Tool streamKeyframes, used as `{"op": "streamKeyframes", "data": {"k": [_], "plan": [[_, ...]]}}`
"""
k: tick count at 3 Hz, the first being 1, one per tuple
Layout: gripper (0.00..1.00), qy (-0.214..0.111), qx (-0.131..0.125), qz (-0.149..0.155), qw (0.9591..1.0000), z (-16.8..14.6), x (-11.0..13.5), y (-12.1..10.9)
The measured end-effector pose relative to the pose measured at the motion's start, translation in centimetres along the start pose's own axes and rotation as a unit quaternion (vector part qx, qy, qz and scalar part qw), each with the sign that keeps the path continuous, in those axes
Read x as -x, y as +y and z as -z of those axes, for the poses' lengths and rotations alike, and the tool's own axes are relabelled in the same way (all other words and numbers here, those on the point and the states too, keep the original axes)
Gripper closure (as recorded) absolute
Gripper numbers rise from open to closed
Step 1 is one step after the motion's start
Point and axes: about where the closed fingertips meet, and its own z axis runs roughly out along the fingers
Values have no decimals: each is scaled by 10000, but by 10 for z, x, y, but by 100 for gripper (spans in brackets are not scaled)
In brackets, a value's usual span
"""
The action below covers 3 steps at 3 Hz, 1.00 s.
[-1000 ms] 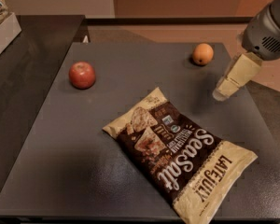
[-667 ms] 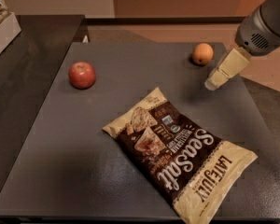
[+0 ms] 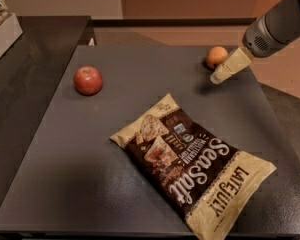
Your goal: Move orange near brown chip bag
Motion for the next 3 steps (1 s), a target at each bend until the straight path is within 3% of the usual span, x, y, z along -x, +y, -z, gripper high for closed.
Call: {"op": "streamKeyframes", "data": {"k": [2, 3], "plan": [[0, -238, -77, -481, 9985, -51, 3, -39], [0, -287, -29, -531, 9982, -70, 8, -49]]}}
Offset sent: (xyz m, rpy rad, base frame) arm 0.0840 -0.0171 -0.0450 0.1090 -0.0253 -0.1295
